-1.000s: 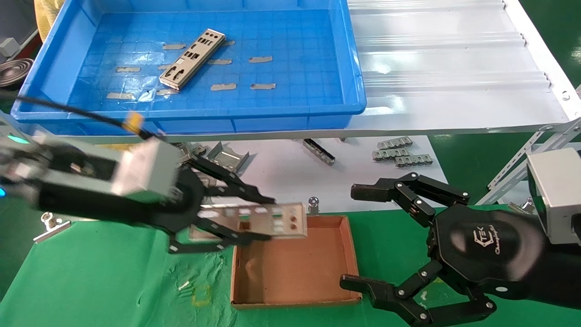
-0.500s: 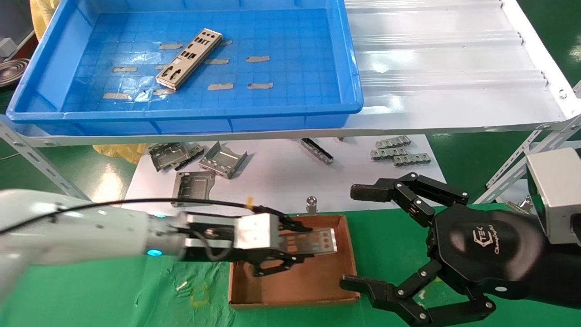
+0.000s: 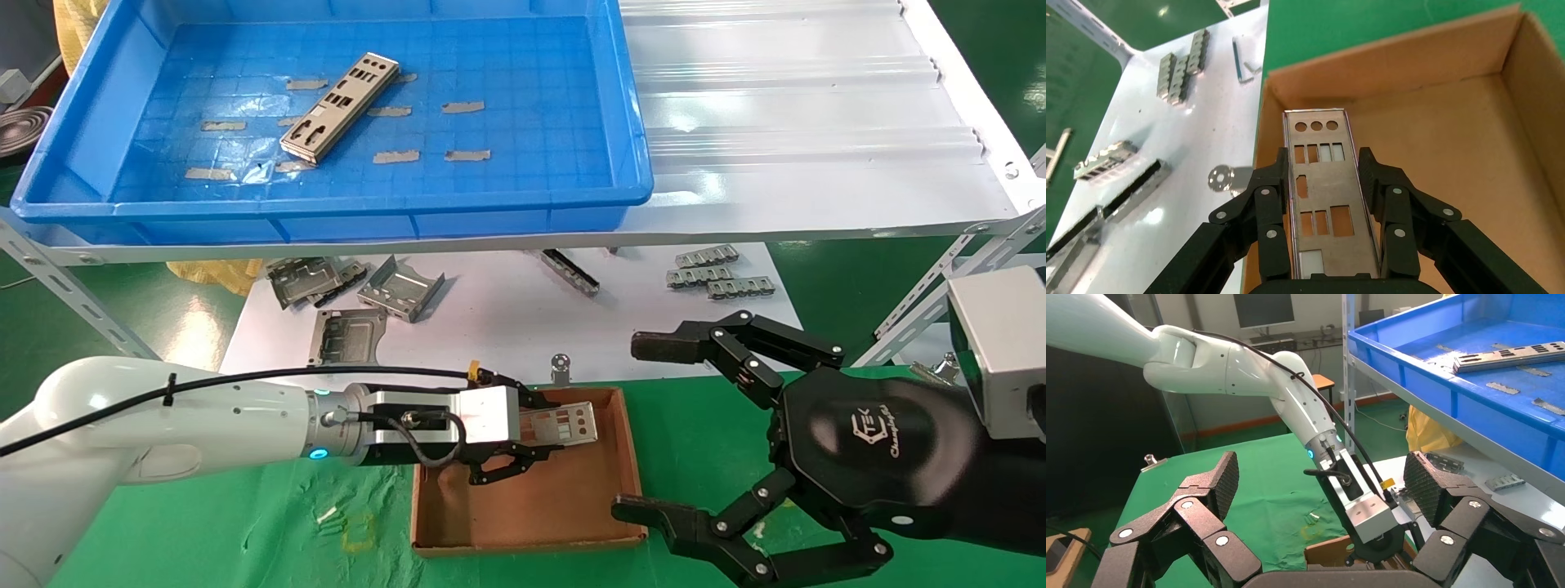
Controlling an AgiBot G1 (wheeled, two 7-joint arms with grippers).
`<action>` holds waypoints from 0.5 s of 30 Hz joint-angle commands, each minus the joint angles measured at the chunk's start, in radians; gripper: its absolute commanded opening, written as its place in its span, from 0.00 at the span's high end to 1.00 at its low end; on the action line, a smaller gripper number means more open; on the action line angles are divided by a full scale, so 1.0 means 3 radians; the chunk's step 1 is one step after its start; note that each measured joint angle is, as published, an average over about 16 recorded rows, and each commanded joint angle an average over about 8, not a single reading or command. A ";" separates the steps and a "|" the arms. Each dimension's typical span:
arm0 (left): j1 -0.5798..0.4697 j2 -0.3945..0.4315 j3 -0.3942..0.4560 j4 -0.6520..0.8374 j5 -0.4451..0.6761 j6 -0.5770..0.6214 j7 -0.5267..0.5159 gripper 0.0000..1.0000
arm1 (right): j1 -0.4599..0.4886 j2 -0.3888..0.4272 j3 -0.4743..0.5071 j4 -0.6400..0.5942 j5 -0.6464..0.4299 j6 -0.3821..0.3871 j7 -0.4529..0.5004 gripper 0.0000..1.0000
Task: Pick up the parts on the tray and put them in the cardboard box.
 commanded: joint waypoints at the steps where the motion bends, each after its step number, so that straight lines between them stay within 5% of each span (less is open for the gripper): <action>1: -0.0009 0.0015 0.0004 0.0034 0.0015 -0.0011 0.0040 0.00 | 0.0000 0.0000 0.0000 0.0000 0.0000 0.0000 0.0000 0.00; 15: -0.0091 0.0032 -0.0044 0.0227 -0.0133 0.0227 -0.0026 0.00 | 0.0000 0.0000 0.0000 0.0000 0.0000 0.0000 0.0000 0.00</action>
